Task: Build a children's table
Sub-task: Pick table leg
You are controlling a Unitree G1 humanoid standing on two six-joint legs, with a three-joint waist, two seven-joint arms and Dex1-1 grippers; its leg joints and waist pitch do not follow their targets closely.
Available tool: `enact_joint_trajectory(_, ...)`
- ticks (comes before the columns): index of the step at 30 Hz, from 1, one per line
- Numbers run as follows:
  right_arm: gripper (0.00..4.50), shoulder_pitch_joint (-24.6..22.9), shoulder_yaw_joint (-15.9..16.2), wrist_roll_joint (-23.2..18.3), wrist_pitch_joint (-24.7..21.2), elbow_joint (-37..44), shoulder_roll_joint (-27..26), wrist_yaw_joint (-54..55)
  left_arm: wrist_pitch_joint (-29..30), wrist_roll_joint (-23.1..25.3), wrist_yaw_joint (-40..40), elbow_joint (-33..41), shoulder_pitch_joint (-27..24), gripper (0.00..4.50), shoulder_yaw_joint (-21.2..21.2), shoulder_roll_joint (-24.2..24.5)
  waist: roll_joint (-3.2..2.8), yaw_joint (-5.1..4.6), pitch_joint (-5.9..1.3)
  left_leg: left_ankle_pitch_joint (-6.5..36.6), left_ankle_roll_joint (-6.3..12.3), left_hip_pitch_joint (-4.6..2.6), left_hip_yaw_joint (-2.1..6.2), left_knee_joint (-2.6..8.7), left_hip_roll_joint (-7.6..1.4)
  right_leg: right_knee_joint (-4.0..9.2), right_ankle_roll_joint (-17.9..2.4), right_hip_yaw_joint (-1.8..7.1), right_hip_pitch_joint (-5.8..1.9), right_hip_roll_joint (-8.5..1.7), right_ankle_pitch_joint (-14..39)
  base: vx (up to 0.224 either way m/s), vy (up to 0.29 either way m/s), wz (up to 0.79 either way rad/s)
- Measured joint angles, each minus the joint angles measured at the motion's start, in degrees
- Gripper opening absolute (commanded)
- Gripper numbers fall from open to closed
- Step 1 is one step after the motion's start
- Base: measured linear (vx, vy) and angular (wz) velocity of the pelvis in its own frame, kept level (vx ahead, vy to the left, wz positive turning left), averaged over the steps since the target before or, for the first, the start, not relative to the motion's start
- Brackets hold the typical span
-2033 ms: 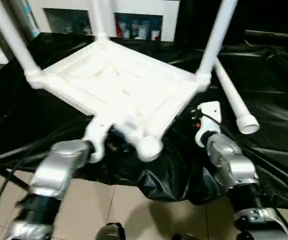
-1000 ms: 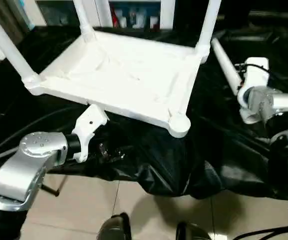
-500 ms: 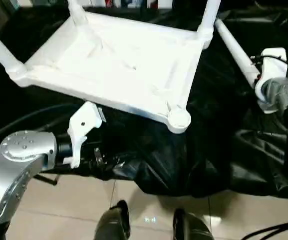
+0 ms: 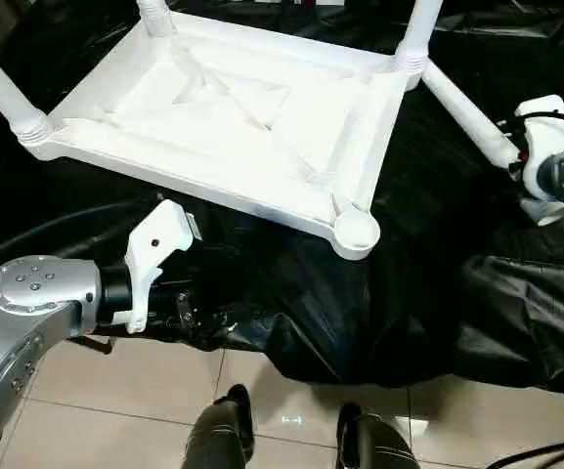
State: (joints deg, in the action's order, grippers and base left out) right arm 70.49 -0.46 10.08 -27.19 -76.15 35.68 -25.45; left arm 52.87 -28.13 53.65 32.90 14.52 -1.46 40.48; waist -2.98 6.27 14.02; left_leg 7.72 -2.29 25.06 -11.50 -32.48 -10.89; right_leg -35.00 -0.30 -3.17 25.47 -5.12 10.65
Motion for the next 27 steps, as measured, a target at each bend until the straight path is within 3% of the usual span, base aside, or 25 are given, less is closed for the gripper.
enact_joint_trajectory(12, 2.06, -0.3, -0.6, 0.9, 0.5, -0.5, 1.1, 1.8, -0.3, -1.7, -0.3, -0.2, 1.7, 4.50, 0.1, 0.4, 0.03, 0.26, 0.00, 0.0, 0.01, -0.04, -0.01, -0.06, 0.00, -0.05, 0.0, 0.00, -0.06, 0.00, 0.0, 0.000, 0.000, 0.00)
enact_joint_trajectory(22, 1.91, -1.6, -12.2, -8.0, 1.9, -0.9, 3.1, 8.7, -4.9, -1.6, -6.0, -5.2, 3.1, 4.50, -0.2, -7.0, 0.15, -0.05, -0.11, -0.1, 0.31, -0.02, -0.02, -0.52, -0.04, -0.57, 0.0, 0.04, -0.03, -0.03, 0.0, 0.000, 0.000, 0.00)
enact_joint_trajectory(27, 1.89, -5.4, -20.0, -14.5, 7.5, -0.9, 3.6, 10.8, -10.8, -0.9, -9.0, -9.9, 2.9, 4.50, -0.3, -12.9, 0.80, 0.03, -0.48, 0.0, 0.61, 0.06, -0.01, -1.52, -0.18, -1.47, -0.4, 0.06, 0.01, -0.04, 0.2, 0.000, 0.000, 0.00)
